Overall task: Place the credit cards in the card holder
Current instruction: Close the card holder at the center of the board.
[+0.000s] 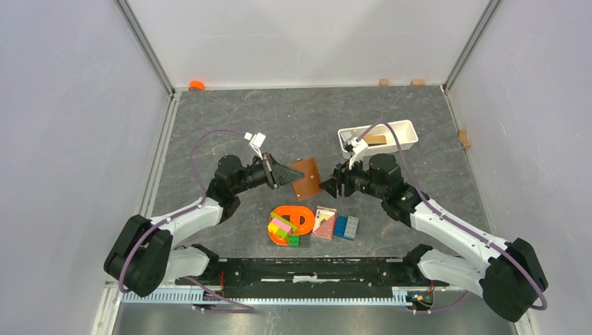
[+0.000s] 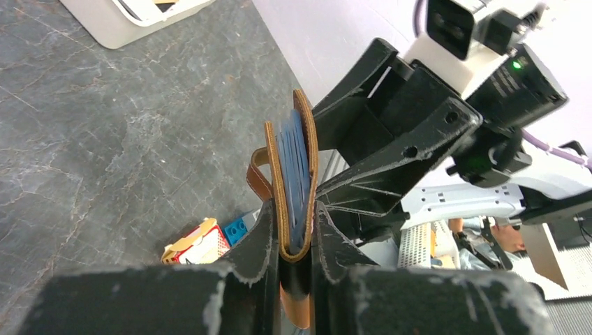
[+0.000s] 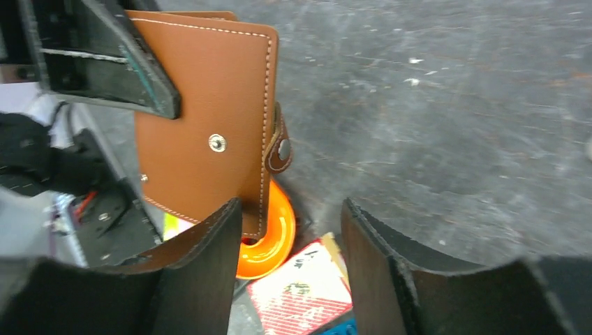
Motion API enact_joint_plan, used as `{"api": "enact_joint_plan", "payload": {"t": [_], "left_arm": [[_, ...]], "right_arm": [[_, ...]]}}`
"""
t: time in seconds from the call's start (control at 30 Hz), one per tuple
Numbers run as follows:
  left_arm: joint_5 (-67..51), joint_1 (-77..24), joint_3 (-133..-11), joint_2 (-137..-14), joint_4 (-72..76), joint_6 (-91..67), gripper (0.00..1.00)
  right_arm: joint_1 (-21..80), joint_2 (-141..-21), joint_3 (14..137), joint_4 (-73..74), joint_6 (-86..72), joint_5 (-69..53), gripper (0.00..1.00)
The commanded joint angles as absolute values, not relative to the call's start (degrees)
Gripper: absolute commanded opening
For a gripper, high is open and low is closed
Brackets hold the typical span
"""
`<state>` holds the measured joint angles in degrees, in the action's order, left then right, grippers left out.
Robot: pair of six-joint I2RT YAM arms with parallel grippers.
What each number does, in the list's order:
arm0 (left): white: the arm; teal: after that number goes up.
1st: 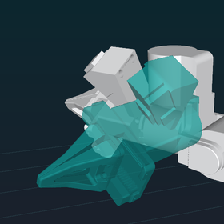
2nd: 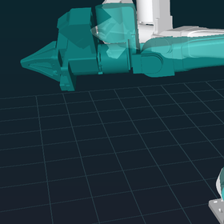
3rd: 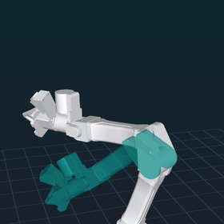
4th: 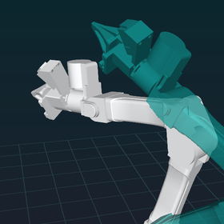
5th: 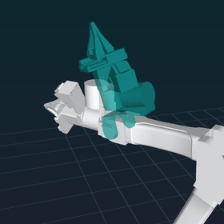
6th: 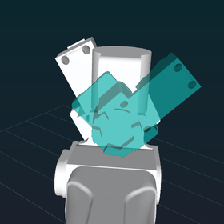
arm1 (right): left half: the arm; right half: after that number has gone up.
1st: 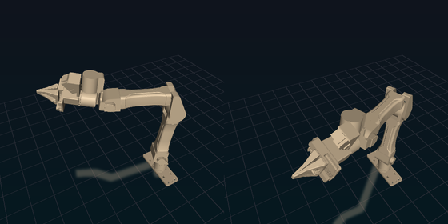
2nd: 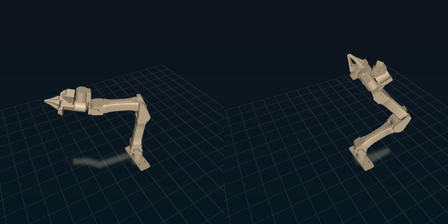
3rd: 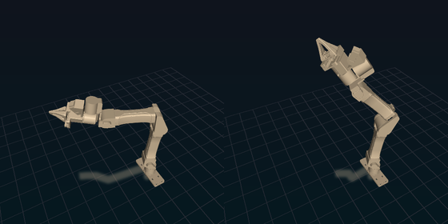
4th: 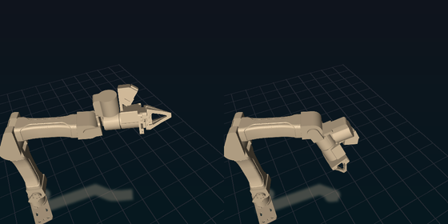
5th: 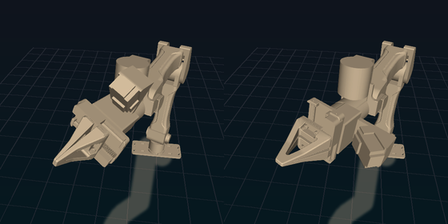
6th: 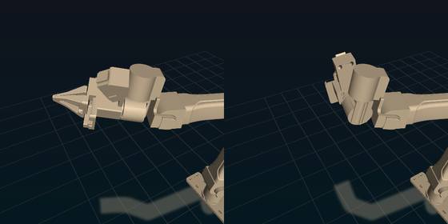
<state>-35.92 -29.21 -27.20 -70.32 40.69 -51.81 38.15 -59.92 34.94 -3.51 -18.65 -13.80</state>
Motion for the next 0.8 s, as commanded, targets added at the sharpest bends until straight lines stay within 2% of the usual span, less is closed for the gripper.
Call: {"api": "enact_joint_plan", "payload": {"t": [0.0,0.13,0.23,0.37,0.5,0.57,0.67,0.77], "left_arm": [[-41.3,-29.1,-25.4,-69.1,55.0,-56.2,0.03],[-41.1,-29.1,-24.3,-69.0,57.9,-57.4,0.03],[-41.4,-29.1,-24.2,-68.8,58.8,-57.6,0.04],[-43.1,-29.2,-24.0,-69.6,62.6,-59.6,0.07],[-43.9,-29.6,-23.8,-70.7,64.3,-60.9,0.19],[-43.2,-30.0,-23.6,-70.8,62.9,-60.3,0.31],[-42.2,-31.2,-23.6,-70.7,60.5,-58.6,0.39],[-40.8,-32.5,-24.1,-71.0,59.1,-57.7,0.42]], "right_arm": [[36.7,-59.1,32.3,-15.4,-26.8,-30.0,0.55],[36.7,-59.8,30.6,-19.7,-29.8,-33.6,0.45],[36.7,-60.6,29.9,-21.7,-31.4,-34.8,0.42],[36.7,-61.9,28.8,-26.0,-34.2,-36.9,0.33],[36.7,-62.5,27.7,-30.3,-37.2,-37.6,0.2],[36.7,-62.6,27.8,-30.3,-37.3,-37.1,0.16],[36.7,-62.8,27.8,-30.4,-37.2,-36.5,0.11],[36.7,-63.5,27.8,-29.9,-36.9,-35.5,0.05]]}}
